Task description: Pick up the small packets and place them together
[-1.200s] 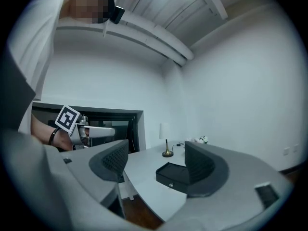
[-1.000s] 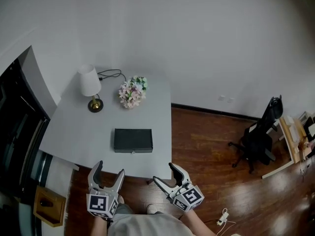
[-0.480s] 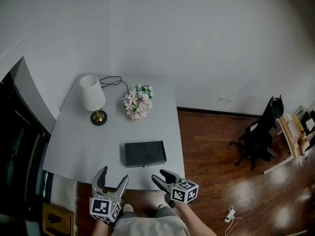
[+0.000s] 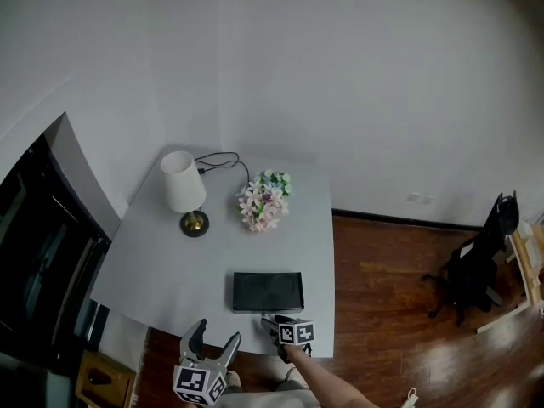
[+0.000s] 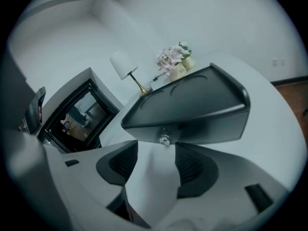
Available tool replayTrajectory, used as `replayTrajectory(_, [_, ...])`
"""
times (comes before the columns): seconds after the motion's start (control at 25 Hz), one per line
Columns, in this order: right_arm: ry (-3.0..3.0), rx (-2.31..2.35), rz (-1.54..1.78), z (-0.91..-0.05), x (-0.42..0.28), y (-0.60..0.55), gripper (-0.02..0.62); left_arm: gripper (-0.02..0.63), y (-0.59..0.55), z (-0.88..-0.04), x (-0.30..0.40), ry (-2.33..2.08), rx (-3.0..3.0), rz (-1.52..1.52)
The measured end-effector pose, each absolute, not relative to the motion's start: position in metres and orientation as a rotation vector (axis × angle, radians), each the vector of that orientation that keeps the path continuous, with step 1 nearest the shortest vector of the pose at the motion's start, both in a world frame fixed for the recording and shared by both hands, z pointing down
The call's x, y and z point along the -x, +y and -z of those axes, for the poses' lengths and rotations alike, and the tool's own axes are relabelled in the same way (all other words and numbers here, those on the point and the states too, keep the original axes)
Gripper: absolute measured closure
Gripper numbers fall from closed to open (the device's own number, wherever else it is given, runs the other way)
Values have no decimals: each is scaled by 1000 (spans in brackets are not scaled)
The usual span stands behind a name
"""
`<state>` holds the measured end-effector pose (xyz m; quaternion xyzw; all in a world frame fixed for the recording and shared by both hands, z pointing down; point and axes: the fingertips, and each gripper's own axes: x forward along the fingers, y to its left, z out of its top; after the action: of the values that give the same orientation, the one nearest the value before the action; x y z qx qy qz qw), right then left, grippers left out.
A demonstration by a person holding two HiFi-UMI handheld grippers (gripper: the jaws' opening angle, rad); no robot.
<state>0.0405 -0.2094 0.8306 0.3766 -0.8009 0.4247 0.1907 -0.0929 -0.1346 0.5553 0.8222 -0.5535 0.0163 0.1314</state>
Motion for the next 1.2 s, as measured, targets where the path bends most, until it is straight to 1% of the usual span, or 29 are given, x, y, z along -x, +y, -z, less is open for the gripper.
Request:
replayTrajectory(0.16, [-2168,-1105,-1222,-845,-38,-225,367,245,-130,-557,105,-1663,-2346,-40])
replayTrajectory(0.2, [-2146,-1132,-1242,-847,-41,-228,420,246,-130,-557,110,-1680,-2338,-37])
replayTrajectory(0.28, [-2126,-1166,-1292,-850,-46,-231,480,247,-129,-556,119,-1712,-2320,-29])
replayTrajectory(0.4, [-2126,-1152,-1335,-850,-42,-230,483,247,-128,-558,130,-1741,-2291,-21])
replayTrajectory(0.44, [-2127,-1142,-1338,-849,-39,-230,497,247,-129,-559,132,-1744,-2285,-22])
replayTrajectory(0.48, [-2125,-1137,-1334,-849,-37,-230,534,247,-129,-560,133,-1743,-2282,-25])
replayTrajectory(0.68, [-2115,-1092,-1311,-848,-35,-216,534,249,-133,-565,129,-1721,-2285,-14])
replayTrajectory(0.96, [-2125,-906,-1255,-852,-33,-143,534,256,-143,-572,105,-1651,-2317,-15])
replayTrajectory(1.2, [-2092,-834,-1246,-860,-37,-104,534,256,-139,-578,96,-1622,-2325,-31])
